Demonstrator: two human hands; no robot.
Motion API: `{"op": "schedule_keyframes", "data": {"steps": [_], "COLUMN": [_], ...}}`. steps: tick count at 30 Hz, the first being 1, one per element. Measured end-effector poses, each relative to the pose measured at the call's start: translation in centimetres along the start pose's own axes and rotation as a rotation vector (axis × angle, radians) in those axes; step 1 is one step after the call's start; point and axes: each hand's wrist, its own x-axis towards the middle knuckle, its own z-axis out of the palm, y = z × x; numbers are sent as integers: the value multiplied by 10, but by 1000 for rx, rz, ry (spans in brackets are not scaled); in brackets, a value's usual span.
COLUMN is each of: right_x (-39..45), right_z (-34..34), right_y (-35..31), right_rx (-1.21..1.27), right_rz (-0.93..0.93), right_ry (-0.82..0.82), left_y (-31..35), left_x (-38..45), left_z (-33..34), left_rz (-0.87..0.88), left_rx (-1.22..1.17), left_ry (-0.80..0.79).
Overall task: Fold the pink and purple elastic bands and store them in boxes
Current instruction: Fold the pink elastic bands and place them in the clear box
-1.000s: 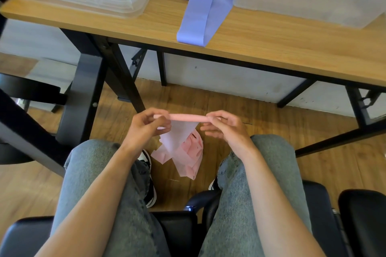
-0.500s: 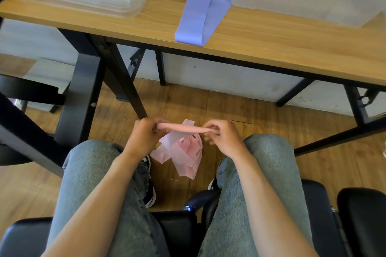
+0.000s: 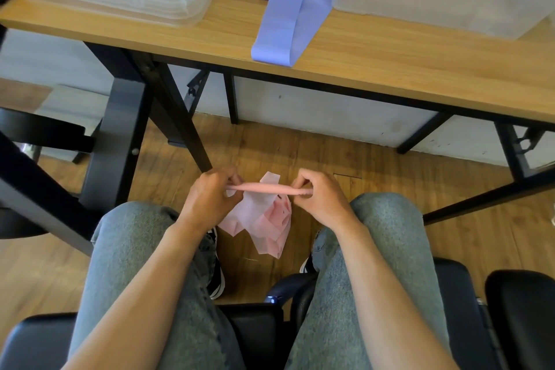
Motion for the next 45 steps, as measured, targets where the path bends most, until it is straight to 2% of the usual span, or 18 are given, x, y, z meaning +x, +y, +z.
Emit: {"op": "schedule_keyframes", "data": {"steps": [8,13,18,23,29,34,37,41,43,45], "right_x": [-1,-3,-4,-4,-2,0,0,0,1,-1], "right_z": [2,4,3,4,0,1,1,3,2,1], "right_y": [-1,-3,-8,-10,-5,-6,-4,-2,-1,0], "right_rx": [26,114,199,117,112,124,99,56,17,-60], "right_rz": [37,74,103,52,9,32,52,81,86,76], "right_ry": [-158,-275,-300,-221,-73,48,20,41,89,82], "left_y": [1,-6,-6,0,5,7,7,3,5,8], "left_x": [-1,-2,-3,-2,-3,-1,0,-1,-2,-4], "left_z": [3,12,15,13,1,-10,-10,-2,-4,-7], "left_rz": [29,67,48,-17,-59,-55,-85,-94,-194,-292], "left_rx": [-29,-30,-58,-130,-332,-412,-335,-152,-165,-254], "left_ry": [-187,-239,-251,-285,-199,-268,-205,-22,55,50]}}
